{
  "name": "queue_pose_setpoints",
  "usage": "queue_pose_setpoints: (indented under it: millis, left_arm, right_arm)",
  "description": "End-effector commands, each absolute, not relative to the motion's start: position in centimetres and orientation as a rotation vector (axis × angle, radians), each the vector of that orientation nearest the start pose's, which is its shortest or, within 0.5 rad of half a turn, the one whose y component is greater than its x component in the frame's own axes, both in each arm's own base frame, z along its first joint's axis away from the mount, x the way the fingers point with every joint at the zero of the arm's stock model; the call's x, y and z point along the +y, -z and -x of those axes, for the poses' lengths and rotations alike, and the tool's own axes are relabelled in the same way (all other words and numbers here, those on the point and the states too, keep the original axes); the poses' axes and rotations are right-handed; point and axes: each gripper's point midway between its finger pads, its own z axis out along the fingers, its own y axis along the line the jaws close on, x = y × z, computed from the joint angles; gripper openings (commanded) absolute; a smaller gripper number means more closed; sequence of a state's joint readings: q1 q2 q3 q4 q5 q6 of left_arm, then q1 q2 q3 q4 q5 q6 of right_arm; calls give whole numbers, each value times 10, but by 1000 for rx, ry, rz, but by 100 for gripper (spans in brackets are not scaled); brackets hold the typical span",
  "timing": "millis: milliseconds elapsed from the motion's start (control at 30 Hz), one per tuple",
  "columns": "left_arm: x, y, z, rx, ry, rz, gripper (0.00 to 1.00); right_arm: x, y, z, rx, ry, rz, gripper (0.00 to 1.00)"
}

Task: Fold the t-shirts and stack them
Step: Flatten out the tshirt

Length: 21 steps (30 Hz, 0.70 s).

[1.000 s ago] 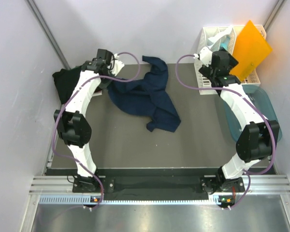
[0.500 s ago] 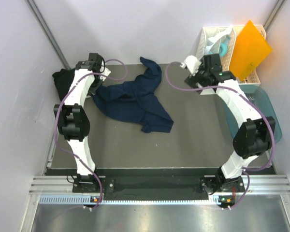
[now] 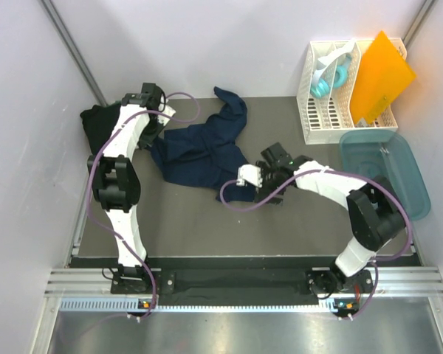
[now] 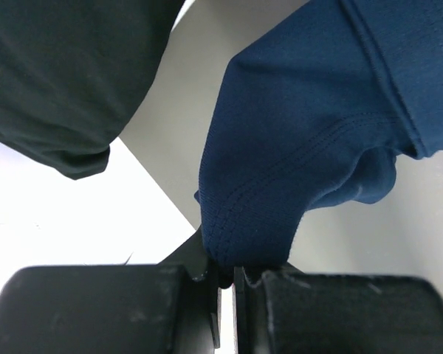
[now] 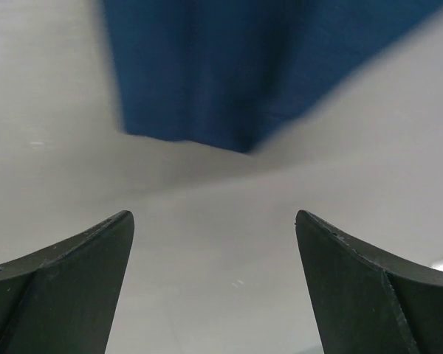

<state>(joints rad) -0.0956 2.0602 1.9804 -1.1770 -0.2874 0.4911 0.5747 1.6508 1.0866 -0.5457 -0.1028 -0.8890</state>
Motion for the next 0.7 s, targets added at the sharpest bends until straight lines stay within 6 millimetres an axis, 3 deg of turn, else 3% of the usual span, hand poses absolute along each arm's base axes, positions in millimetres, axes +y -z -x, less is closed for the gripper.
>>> queue_pose_setpoints:
  millis: [0, 233, 367, 667]
  left_arm:
    - [19, -161, -437, 2730, -449, -717, 0]
    - [13, -154, -433, 2750, -403, -696, 0]
    - [9, -152, -432, 2756, -375, -692, 0]
    - [12, -159, -436, 2730, -404, -709, 0]
  right_arm:
    - [220, -76, -311, 1741, -20, 1882, 90]
    - [253, -72, -305, 1680, -15, 1861, 90]
    - [264, -59, -307, 1692, -21, 1851, 89]
    - [275, -38, -303, 1704, -64, 1914, 59]
